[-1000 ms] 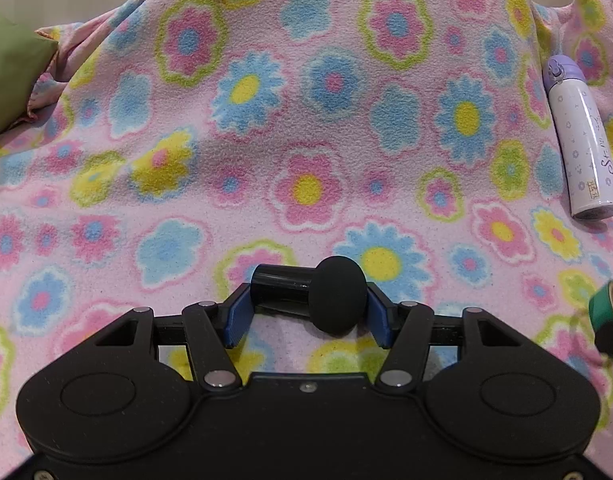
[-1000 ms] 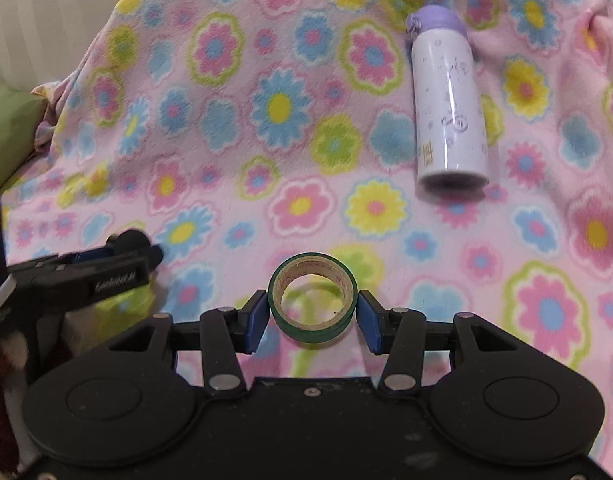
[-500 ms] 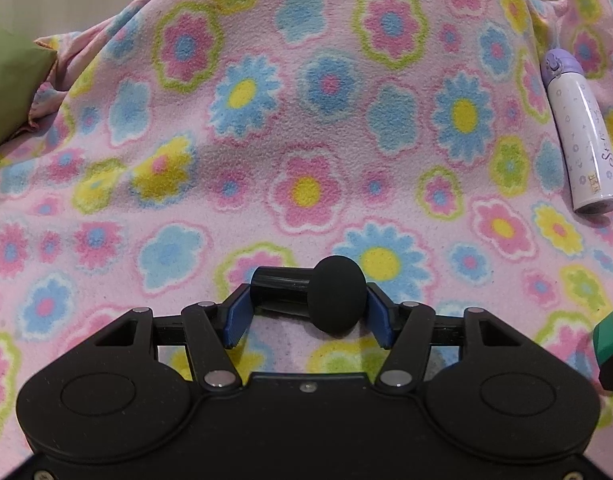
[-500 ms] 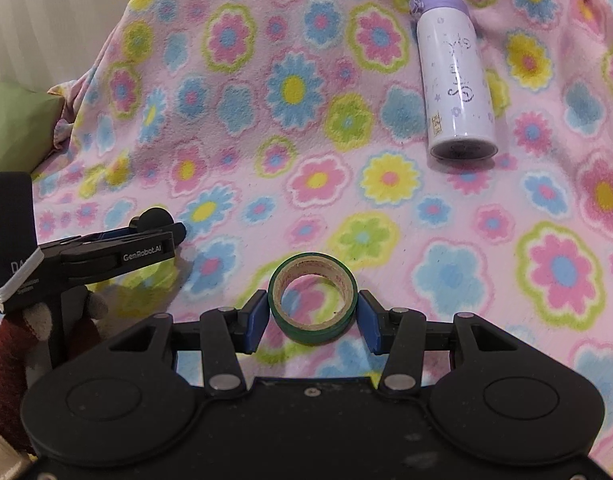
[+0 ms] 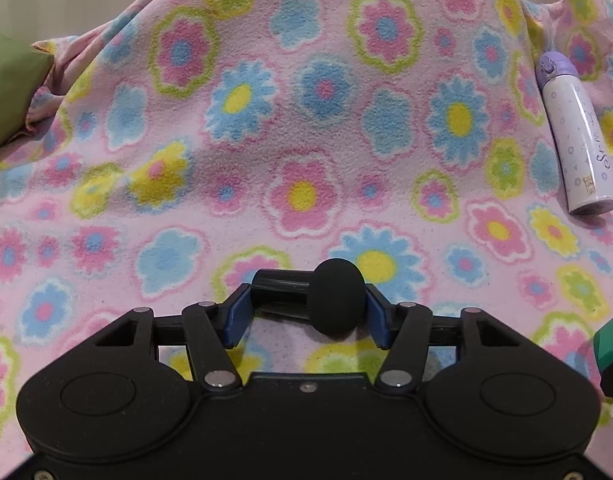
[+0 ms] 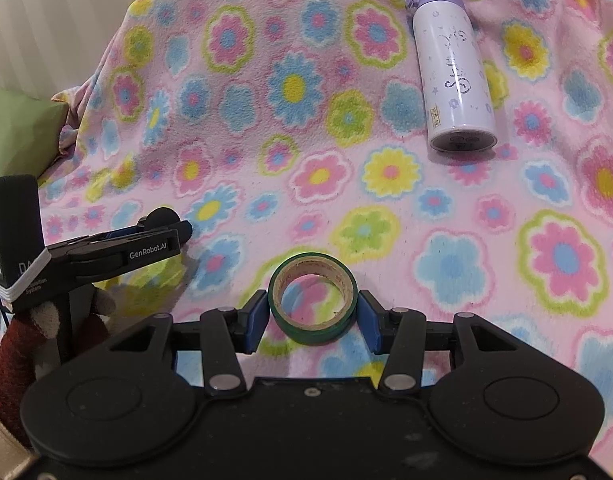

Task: Organize soft objects
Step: 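Carry the black applicator and green tape roll over the basket with both tools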

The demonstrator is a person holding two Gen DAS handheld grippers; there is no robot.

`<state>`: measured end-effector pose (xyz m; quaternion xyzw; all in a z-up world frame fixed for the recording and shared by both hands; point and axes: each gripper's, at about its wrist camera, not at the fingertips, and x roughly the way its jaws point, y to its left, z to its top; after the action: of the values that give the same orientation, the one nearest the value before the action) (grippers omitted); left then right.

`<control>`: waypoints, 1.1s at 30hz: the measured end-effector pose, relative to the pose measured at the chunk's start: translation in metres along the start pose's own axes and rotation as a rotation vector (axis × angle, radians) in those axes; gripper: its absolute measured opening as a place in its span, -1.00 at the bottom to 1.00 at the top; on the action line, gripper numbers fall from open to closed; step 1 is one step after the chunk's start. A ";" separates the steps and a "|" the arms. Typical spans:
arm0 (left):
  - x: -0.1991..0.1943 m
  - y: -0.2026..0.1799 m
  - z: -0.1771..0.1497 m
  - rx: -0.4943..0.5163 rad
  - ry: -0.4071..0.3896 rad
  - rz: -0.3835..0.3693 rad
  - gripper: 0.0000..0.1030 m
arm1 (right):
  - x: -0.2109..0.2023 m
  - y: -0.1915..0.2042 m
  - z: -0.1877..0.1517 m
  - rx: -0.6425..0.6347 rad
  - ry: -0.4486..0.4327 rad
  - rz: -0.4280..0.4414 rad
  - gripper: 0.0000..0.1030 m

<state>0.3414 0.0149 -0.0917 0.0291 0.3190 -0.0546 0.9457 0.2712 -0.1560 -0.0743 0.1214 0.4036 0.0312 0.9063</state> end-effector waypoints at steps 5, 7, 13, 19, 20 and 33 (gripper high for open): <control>-0.002 -0.001 0.002 0.006 0.000 0.010 0.07 | -0.007 0.001 0.001 0.000 0.003 -0.004 -0.08; -0.004 -0.002 0.003 0.014 -0.003 0.028 0.06 | -0.014 0.001 0.002 -0.005 -0.001 -0.001 -0.08; -0.019 -0.002 0.008 -0.021 0.044 0.063 0.06 | -0.041 0.004 0.004 -0.031 -0.025 0.005 -0.08; -0.071 -0.015 0.016 -0.004 0.062 0.084 0.06 | -0.071 0.009 0.001 -0.035 -0.049 0.024 -0.08; -0.082 -0.017 0.017 -0.008 0.062 0.078 0.06 | -0.077 0.010 0.000 -0.033 -0.053 0.029 -0.08; -0.198 -0.041 -0.005 -0.018 0.092 0.025 0.06 | -0.154 0.019 -0.034 -0.037 -0.088 0.073 -0.08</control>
<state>0.1768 -0.0088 0.0241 0.0270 0.3625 -0.0386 0.9308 0.1434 -0.1547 0.0196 0.1206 0.3579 0.0664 0.9235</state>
